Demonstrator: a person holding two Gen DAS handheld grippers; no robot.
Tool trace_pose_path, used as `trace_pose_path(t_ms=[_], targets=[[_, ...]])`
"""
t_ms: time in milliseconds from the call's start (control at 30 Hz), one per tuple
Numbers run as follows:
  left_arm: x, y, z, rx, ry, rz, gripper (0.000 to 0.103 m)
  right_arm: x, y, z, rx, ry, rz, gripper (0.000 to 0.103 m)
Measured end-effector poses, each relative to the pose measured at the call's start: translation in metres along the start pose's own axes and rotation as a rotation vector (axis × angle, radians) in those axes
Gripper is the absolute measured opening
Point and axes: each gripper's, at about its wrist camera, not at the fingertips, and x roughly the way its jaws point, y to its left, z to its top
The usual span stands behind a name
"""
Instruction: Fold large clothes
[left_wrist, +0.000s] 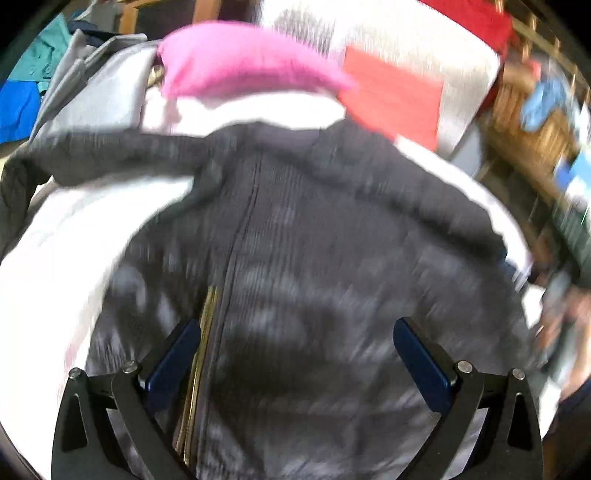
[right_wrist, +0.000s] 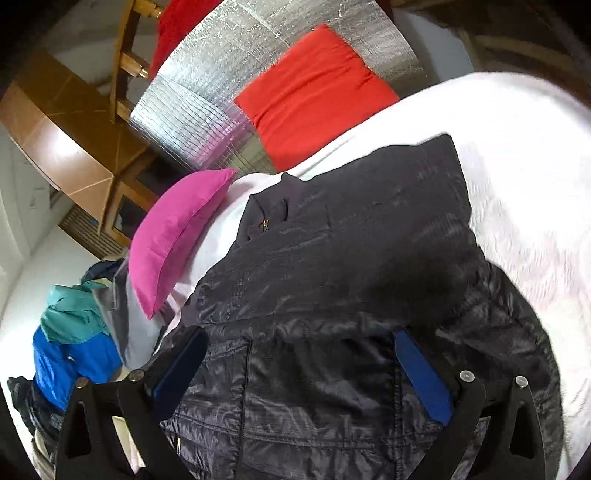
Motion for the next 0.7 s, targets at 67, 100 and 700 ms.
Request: trace_pose_path(t_ms=[67,100,700], targets=[[0.001,-0.004,0.033,0.001,-0.024,-0.049,0.103,0.003,-0.004,-0.008,-0.015,0.008,0.004,0.103],[0.006,-0.006,0.051,0.001,-0.031,-0.058,0.103,0.005,-0.006,-0.015,-0.030,0.009,0.006,0.103],[0.184,0.035,0.181,-0.370,0.106,0.066,0.023,0.012,-0.015,-0.036,-0.089,-0.042,0.039,0.103]])
